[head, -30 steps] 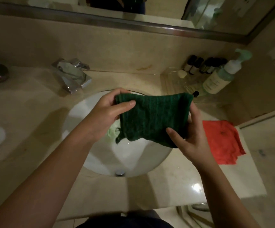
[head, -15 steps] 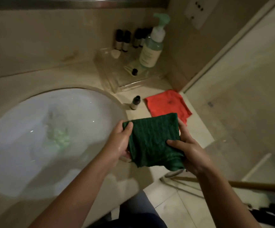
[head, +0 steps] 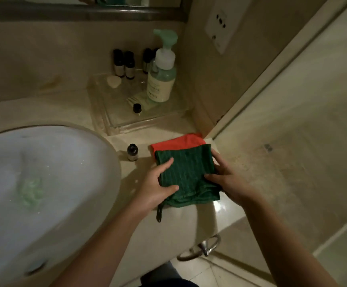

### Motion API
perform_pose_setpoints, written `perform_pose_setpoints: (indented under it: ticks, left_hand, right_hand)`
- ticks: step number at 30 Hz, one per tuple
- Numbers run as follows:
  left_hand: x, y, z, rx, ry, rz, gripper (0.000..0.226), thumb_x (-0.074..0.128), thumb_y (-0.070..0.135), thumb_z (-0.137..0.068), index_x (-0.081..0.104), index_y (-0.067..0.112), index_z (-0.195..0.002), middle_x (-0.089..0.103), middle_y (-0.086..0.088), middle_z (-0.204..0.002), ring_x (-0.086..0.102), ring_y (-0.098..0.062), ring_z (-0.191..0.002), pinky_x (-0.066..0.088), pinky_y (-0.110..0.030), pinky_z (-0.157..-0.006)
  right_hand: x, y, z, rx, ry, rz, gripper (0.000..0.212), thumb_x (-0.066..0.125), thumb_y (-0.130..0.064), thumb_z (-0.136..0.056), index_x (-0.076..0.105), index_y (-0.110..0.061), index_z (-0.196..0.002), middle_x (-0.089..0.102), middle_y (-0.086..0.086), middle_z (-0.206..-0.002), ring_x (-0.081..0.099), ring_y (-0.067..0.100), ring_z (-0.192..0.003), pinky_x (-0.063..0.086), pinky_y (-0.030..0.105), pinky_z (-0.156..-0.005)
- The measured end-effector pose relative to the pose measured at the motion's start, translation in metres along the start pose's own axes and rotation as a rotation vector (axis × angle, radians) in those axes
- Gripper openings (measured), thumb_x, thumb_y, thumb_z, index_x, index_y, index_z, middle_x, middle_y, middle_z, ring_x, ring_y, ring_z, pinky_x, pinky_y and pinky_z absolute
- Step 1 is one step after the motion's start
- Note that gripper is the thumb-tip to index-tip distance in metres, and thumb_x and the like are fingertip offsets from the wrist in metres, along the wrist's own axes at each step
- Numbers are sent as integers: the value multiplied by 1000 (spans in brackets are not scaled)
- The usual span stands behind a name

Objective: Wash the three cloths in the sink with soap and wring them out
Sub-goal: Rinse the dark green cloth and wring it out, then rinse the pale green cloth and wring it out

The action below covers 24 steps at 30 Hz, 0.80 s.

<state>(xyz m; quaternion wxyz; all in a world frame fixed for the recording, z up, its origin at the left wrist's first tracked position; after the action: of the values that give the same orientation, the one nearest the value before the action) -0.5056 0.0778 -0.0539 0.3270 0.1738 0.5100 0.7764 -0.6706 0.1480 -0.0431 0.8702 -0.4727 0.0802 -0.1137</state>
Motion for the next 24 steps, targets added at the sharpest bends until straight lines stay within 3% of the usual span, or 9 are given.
perform_pose_setpoints:
  ticks: [4,7,10,12,14,16,18,20,24]
  left_hand:
    - [4,-8,-32,-42,66,-97,87,77,11,-81,30,36,-149,26,5,-157,21,-15,-146,25,-25,-110]
    - [6,-11,-43,-37,134,-360,89,76,20,-82,23,33,-152,16,1,-160,17,-18,-147,23,-28,-114]
    - [4,-11,-41,-100,226,-627,86,70,35,-86,15,35,-153,-4,1,-163,19,-21,-147,36,-34,-112]
    - [6,1,-36,-104,254,-842,84,64,43,-89,10,35,-154,-20,-3,-161,33,-25,-140,47,-33,-99]
    - [7,9,-31,-85,260,-955,81,58,49,-91,11,32,-154,-27,-5,-159,42,-26,-132,48,-33,-92]
    - [3,-1,-22,-109,239,-893,79,57,52,-90,16,28,-153,-26,0,-159,44,-26,-131,46,-36,-97]
    - [-5,-16,-5,-130,192,-793,84,58,54,-87,13,29,-154,-20,6,-161,44,-26,-133,44,-37,-100]
    - [-22,-24,19,-111,193,-748,87,56,58,-86,7,34,-153,-13,9,-162,49,-23,-129,44,-36,-101]
    - [-90,-37,75,-169,367,-759,81,41,72,-86,2,41,-151,5,13,-162,54,-13,-124,47,-34,-97]
  right_hand:
    - [-19,-4,-36,-5,1,104,73,50,13,-91,38,-42,-139,63,6,-119,66,25,-104,58,40,-83]
    - [-36,-7,-53,-30,98,281,63,54,9,-90,44,-36,-132,60,6,-108,63,23,-95,56,23,-65]
    - [-49,-20,-55,-105,340,898,39,57,-9,-91,53,-18,-128,59,6,-106,63,29,-92,55,39,-70]
    - [-25,-41,-44,-390,442,1189,29,54,-14,-89,61,-12,-117,59,9,-105,63,33,-88,53,37,-66]
    - [15,-43,-38,-596,286,1189,36,52,-26,-86,62,-9,-117,60,13,-109,62,33,-94,53,35,-71]
    - [43,-17,-47,-604,109,1347,61,48,-51,-85,55,-12,-132,58,16,-127,56,36,-115,49,43,-93]
    - [53,0,-56,-539,83,1505,75,38,-65,-84,52,-13,-136,56,19,-134,52,41,-123,41,47,-101]
    - [64,-8,-45,-528,130,1453,71,39,-63,-83,60,-12,-128,60,19,-126,56,42,-115,40,48,-95]
    - [147,-32,16,-966,68,1153,52,36,-43,-97,73,-7,-97,70,12,-96,65,31,-79,51,36,-68]
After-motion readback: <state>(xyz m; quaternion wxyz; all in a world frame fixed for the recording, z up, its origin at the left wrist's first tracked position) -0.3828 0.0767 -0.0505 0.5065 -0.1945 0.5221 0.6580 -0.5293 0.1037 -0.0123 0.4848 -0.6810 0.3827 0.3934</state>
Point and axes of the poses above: each hand's wrist, its own z-axis away from the middle knuckle, its own x-axis out of the palm, y = z × x, the point moved 10 cm from there along -z, towards the middle knuckle
